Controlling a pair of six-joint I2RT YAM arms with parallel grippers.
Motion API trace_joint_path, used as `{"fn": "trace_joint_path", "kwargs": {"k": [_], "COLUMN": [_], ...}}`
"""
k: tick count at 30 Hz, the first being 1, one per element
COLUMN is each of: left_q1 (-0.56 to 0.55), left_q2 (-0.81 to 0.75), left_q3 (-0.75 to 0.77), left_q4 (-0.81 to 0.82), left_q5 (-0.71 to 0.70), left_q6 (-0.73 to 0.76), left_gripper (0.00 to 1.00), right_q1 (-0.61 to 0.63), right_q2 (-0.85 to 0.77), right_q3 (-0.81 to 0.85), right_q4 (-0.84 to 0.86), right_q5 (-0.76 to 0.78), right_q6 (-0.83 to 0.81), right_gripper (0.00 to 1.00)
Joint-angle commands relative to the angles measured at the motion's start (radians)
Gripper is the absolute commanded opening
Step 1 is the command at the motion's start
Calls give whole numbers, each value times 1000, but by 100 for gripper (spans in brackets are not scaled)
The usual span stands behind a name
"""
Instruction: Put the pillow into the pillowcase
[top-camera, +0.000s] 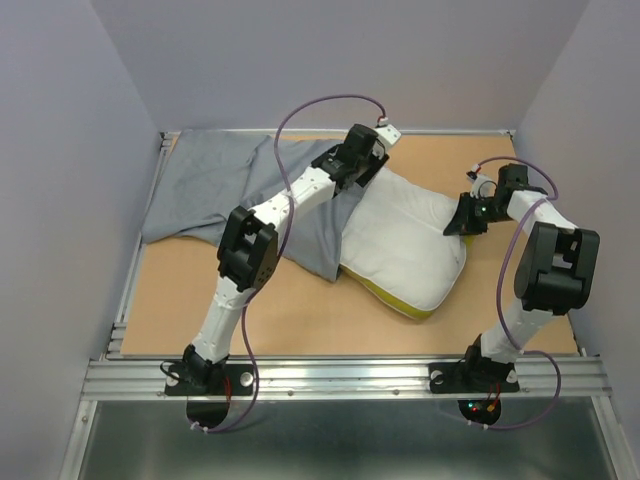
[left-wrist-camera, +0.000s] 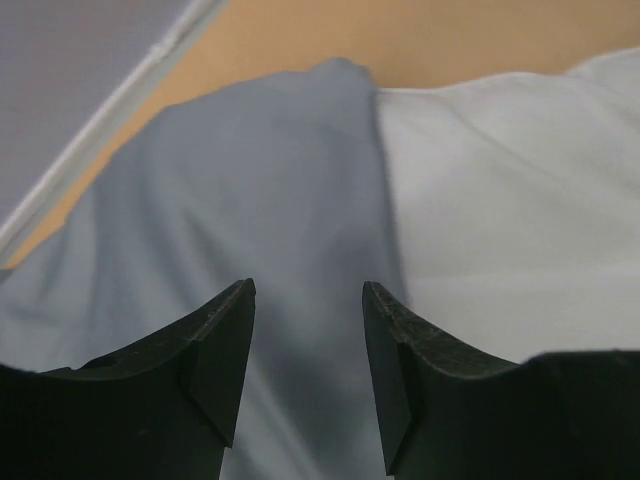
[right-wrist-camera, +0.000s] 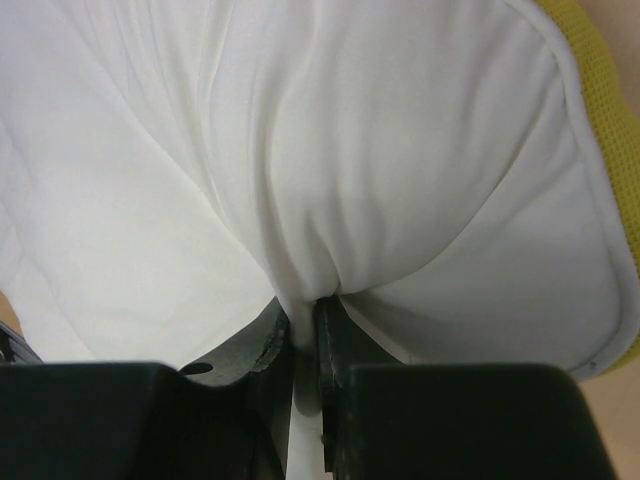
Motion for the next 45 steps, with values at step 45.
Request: {"fn": "trace_joint_path", "kwargs": {"k": [45], "left_q1": [6], "left_q2": [118], "left_q3": [136], "left_q4": [11], "left_q5": [-149], "left_q6": [152], "left_gripper": [45], "right_q1": [9], "right_q2": [-33], "right_q3": [-37], "right_q4": [-40], "right_q5": [15], "right_q6": [-79], "right_gripper": [3]}}
